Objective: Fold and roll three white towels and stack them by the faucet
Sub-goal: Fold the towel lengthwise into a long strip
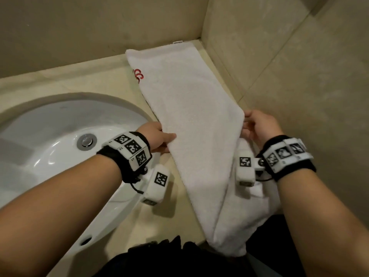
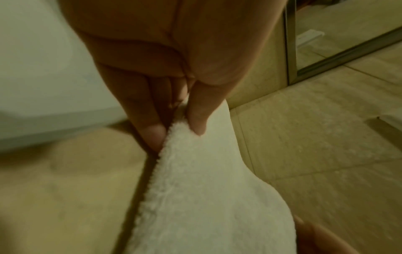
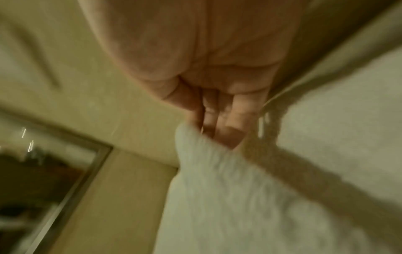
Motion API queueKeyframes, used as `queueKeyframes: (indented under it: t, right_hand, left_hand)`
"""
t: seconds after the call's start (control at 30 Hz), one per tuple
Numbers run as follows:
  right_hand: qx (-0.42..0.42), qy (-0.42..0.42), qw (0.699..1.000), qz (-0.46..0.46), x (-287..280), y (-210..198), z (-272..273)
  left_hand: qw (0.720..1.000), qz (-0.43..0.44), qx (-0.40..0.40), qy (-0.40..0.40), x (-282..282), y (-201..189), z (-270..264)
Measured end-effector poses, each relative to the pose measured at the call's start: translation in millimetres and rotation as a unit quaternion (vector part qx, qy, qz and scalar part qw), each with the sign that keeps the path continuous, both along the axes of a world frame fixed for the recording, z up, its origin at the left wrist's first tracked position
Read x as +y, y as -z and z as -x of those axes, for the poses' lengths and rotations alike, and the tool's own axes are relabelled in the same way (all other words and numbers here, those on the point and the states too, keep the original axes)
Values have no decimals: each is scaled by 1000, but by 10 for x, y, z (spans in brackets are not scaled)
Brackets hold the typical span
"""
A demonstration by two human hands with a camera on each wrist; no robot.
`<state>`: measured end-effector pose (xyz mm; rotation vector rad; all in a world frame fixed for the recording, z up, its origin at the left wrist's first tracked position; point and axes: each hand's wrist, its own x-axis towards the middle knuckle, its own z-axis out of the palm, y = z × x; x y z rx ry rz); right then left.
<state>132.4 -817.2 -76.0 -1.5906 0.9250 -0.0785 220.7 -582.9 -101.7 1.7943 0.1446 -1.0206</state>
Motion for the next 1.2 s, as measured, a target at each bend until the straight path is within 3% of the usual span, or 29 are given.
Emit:
queueKeyframes:
  t: [0.03, 0.07, 0.17, 0.23, 0.4, 0.53, 0.57, 0.63, 0.7, 0.77, 0.87, 1.07, 1.2]
  right_hand:
    - [-41, 8, 996, -77, -6, 3, 70]
    - [-48, -35, 994, -92, -10, 17, 140]
    - [-23, -208, 978, -11, 30, 26, 228]
    - [-33, -259, 965, -1, 81, 24, 217]
    - [-100, -161, 981, -40, 196, 91, 227]
    - [-7, -85, 984, 159, 118, 112, 361]
    - [-1, -66, 988, 137, 106, 122, 405]
    - [-25, -36, 999, -25, 111, 135, 496]
    - [-38, -101, 989, -103, 123, 157, 616]
    - [-33, -194, 978, -77, 157, 169, 734]
    - [-53, -254, 966, -24, 221, 141, 774]
    - [-87, -188, 975, 82, 275, 143, 907]
    - [-34, -125, 974, 186, 224, 140, 1075]
  left_hand:
    - [1000, 2, -2, -1, 29, 3, -8]
    - [1000, 5, 0, -4, 67, 5, -29]
    - [1000, 12, 7, -15, 200, -9, -121]
    - [1000, 8, 6, -19, 274, -22, -167]
    - [999, 12, 12, -42, 300, -23, -99]
    - [999, 21, 25, -31, 318, -17, 49]
    - [999, 18, 25, -27, 334, -23, 96]
    - [999, 15, 27, -17, 356, -39, 193]
    - [999, 11, 37, -3, 384, -49, 302]
    - [999, 8, 52, 9, 417, -59, 433]
    - [998, 9, 68, 10, 455, -56, 628]
    - [997, 24, 73, -5, 491, -33, 947]
    - [996, 28, 79, -10, 498, -44, 1081]
